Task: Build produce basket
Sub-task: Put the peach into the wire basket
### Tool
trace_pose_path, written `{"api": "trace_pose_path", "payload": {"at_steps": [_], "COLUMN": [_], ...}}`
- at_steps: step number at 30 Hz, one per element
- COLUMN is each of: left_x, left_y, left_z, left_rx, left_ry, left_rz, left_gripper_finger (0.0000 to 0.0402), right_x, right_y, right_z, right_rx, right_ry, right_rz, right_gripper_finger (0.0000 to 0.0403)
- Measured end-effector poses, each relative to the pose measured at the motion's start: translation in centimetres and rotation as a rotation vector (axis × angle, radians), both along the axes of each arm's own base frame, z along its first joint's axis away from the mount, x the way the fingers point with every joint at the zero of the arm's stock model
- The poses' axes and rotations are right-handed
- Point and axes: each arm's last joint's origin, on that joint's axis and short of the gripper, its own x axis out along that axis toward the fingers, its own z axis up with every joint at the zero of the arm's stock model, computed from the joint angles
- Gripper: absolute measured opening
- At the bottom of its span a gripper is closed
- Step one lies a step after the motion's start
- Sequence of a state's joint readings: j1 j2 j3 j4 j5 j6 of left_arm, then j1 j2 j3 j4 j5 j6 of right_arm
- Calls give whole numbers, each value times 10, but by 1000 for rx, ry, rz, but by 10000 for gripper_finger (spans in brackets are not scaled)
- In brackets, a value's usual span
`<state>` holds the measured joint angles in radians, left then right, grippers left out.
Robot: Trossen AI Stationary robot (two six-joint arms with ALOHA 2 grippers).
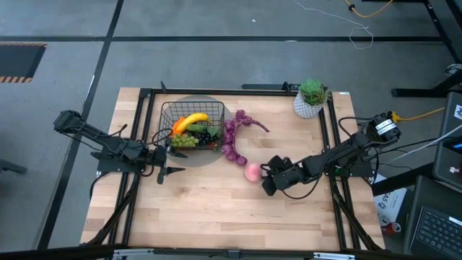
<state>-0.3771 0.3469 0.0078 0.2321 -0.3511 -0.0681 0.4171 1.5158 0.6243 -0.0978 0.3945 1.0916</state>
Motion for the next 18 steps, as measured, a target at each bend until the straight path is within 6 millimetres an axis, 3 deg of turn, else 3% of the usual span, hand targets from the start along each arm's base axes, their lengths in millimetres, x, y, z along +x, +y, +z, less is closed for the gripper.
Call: {"api": "trace_pose_path", "payload": {"at_steps": [18], "left_x": [0], "left_y": [0], "left_z": [0], "left_rx": [0], "left_ry": [0], "left_rz": [0], "left_gripper_finger": [225], "right_x": [3], "right_y": [0], "right_z": [2], "right_rx": [-3], "right_ry": [-45], "right_rz": [-20], "right_gripper_finger": [158]}}
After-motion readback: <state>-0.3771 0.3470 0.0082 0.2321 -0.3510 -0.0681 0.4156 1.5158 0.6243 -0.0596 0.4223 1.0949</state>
